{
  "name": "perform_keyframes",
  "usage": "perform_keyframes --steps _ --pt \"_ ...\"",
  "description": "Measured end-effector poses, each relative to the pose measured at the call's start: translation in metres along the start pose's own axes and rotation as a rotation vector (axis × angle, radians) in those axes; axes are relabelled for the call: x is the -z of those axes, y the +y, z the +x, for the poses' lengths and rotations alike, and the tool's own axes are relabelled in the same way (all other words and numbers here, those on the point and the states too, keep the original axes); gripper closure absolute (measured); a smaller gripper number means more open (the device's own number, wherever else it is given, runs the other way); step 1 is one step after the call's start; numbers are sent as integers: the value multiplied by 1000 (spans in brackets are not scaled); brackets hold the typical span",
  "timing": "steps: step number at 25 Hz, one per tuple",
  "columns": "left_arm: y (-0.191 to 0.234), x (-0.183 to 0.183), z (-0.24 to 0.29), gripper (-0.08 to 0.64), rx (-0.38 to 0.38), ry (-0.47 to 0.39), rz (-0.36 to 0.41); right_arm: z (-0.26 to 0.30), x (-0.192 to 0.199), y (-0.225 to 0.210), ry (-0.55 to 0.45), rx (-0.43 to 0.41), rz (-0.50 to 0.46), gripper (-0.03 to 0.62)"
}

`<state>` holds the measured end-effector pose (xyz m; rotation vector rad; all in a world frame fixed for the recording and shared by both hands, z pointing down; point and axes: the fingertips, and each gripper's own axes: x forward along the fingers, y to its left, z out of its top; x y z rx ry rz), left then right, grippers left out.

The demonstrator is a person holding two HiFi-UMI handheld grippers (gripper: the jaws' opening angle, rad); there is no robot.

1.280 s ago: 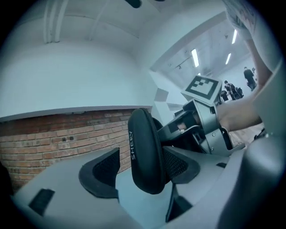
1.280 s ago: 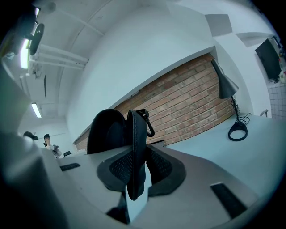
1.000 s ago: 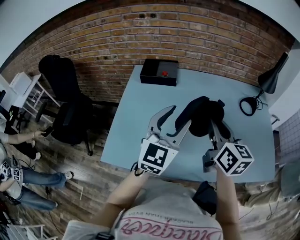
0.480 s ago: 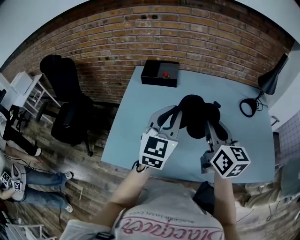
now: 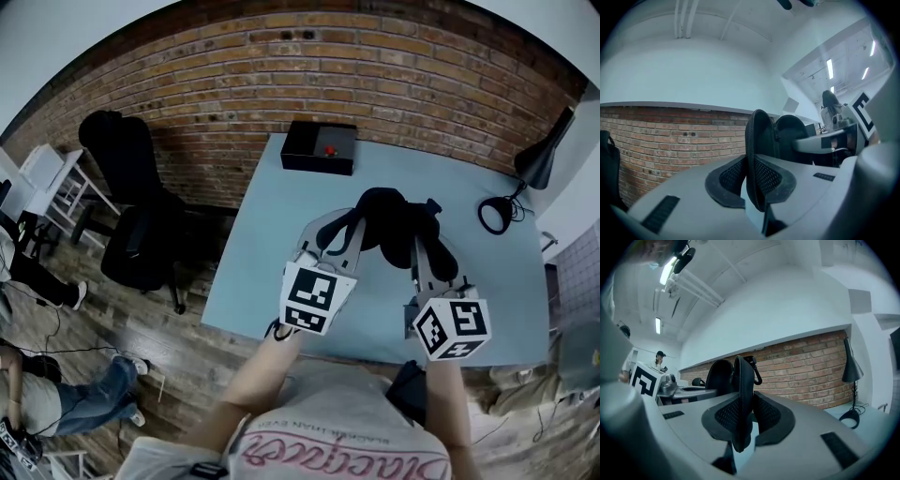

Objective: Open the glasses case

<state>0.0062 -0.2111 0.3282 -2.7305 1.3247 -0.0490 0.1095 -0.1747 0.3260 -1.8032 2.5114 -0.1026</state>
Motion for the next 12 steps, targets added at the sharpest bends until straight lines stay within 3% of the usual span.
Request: perform_keyframes --steps 4,12 --pt "0 0 1 520 3 -4 -6 -2 -4 2 -36 15 -81 525" --pt "-1 5 2 520 4 6 -10 -1 0 1 -27 20 -87 525"
